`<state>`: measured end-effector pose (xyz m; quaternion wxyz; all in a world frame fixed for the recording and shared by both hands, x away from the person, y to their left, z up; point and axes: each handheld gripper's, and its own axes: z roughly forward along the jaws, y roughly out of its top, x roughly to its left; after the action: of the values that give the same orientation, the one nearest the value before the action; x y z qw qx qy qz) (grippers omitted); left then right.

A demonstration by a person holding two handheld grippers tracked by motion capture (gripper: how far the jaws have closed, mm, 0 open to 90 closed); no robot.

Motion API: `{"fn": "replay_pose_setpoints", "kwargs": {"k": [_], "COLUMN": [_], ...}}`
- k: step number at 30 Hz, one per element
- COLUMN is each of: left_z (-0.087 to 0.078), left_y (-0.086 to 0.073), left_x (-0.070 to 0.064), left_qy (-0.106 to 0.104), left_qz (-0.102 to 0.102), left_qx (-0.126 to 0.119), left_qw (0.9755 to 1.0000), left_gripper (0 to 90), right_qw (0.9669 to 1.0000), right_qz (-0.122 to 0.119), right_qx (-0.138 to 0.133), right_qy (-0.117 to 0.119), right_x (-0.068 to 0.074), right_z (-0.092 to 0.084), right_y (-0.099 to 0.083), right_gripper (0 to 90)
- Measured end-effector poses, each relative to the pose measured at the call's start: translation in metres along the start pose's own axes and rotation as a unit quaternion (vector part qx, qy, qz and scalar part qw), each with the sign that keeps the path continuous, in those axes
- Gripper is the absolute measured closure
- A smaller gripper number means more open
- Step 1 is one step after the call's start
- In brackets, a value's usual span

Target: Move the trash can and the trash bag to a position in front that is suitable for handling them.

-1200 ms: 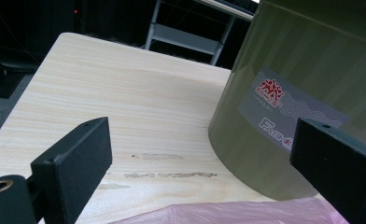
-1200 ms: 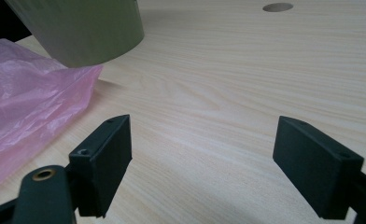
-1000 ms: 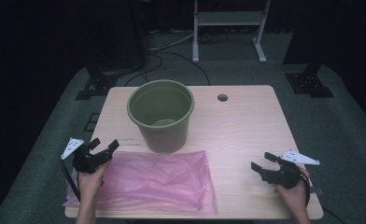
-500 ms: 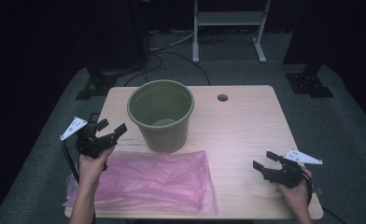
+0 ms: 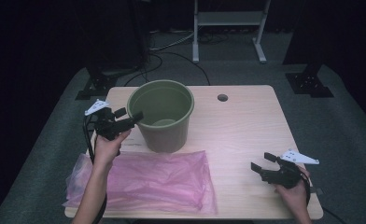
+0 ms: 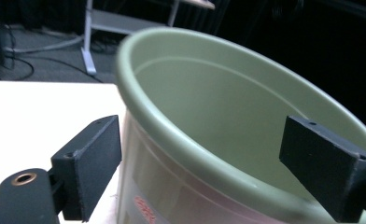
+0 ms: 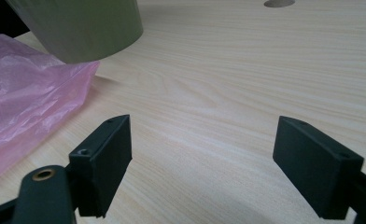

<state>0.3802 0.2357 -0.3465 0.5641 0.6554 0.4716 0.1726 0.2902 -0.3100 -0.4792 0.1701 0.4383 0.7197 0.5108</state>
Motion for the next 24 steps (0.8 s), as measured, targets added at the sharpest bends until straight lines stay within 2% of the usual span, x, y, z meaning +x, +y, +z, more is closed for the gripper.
{"fn": "replay_pose_setpoints", "kwargs": {"k": [4, 7, 12, 16, 22, 24], "left_z": [0.006, 0.01, 0.017, 0.029, 0.041, 0.049], "left_y": [0.0, 0.0, 0.0, -0.001, -0.002, -0.003], "left_x": [-0.005, -0.007, -0.014, -0.028, -0.042, -0.051], "left_qy": [-0.002, -0.012, -0.021, -0.039, -0.055, -0.063], "left_qz": [0.009, -0.001, 0.002, 0.007, 0.011, 0.018], "left_qx": [0.017, 0.02, 0.026, 0.032, 0.038, 0.044], "left_qw": [0.9998, 0.9997, 0.9994, 0.9987, 0.9977, 0.9969], "left_gripper": [14.4, 14.9, 14.9, 14.8, 14.8, 14.8], "right_qw": [1.0, 1.0, 1.0, 1.0, 1.0, 1.0], "right_qz": [-0.002, -0.002, -0.003, -0.002, 0.001, 0.001], "right_qx": [-0.002, -0.003, -0.002, -0.003, -0.001, -0.002], "right_qy": [0.001, 0.002, 0.003, 0.002, 0.001, 0.001], "right_x": [0.0, 0.001, 0.001, 0.001, -0.001, -0.002], "right_z": [0.0, -0.001, -0.001, -0.002, -0.002, -0.002], "right_y": [0.0, 0.001, 0.0, 0.0, -0.001, -0.001], "right_gripper": [18.7, 18.8, 18.7, 18.7, 18.7, 18.7]}}
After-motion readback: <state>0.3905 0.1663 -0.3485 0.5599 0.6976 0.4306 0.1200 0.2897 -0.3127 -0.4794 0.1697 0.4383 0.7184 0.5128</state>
